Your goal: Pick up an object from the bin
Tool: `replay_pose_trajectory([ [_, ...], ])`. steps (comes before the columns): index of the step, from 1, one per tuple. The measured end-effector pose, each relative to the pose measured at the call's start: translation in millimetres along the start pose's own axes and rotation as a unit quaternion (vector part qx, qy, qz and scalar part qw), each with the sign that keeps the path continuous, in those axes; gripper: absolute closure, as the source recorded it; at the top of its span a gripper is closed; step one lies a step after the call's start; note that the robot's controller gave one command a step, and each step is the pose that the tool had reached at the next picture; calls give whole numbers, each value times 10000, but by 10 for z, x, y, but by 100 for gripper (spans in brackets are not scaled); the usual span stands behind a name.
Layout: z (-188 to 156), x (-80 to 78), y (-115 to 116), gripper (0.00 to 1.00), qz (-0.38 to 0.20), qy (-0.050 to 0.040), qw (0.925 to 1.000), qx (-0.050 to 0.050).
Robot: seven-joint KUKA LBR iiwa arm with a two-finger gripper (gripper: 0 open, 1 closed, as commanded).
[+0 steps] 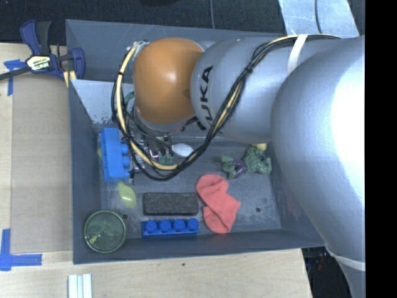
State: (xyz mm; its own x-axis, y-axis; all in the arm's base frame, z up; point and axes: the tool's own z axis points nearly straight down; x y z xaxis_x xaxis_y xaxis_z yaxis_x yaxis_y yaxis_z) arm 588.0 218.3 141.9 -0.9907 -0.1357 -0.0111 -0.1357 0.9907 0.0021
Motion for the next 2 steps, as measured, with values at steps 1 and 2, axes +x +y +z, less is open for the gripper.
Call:
replay_pose_trajectory([
  [1,559,32,-1,0,-257,-9,9997,-4],
  [2,421,-111,-76,0,-310,-17,9995,4],
])
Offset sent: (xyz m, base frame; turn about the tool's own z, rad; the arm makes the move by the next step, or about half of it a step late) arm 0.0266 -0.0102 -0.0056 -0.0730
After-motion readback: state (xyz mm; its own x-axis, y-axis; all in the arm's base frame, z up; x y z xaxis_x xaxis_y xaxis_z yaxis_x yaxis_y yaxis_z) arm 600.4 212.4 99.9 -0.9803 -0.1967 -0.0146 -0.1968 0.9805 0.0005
